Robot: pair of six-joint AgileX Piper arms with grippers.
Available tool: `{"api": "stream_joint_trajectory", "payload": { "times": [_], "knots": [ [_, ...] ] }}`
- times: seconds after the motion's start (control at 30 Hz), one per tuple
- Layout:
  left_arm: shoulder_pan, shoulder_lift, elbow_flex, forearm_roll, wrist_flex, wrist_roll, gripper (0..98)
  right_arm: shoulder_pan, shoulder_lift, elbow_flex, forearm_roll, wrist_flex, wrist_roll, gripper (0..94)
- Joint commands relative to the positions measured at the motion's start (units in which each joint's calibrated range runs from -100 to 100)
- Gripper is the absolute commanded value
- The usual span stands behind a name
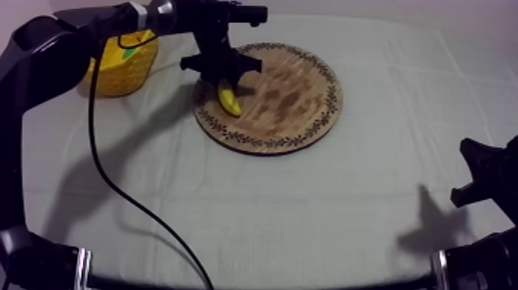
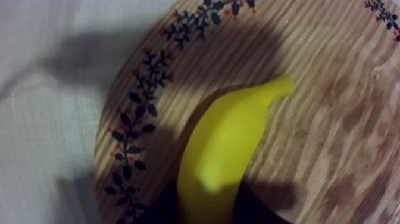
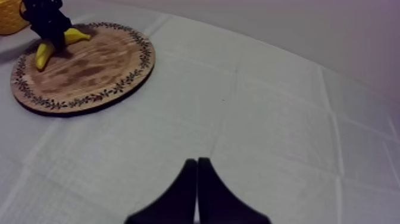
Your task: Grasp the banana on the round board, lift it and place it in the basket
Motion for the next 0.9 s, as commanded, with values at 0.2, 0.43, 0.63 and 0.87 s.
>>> {"api": "stream_joint_trajectory", "payload": {
  "times": [0.2, 0.43, 0.63, 0.87],
  "knots": [
    [-0.3, -4.6, 0.2, -0.06, 2.7, -0.7, 20.1, 0.0, 0.0, 0.0, 0.0, 0.0, 0.0, 0.3],
    [-1.8, -15.4, 2.9, 0.47, 5.6, -2.4, 22.5, 0.0, 0.0, 0.0, 0.0, 0.0, 0.1, 0.3],
    [-4.3, -26.4, 7.6, 1.02, 7.2, -4.8, 24.2, 0.0, 0.0, 0.0, 0.0, 0.0, 0.1, 0.3],
    [-8.2, -38.7, 12.9, 0.97, 9.2, -8.3, 23.9, 0.0, 0.0, 0.0, 0.0, 0.0, 0.0, 0.3]
  ]
}}
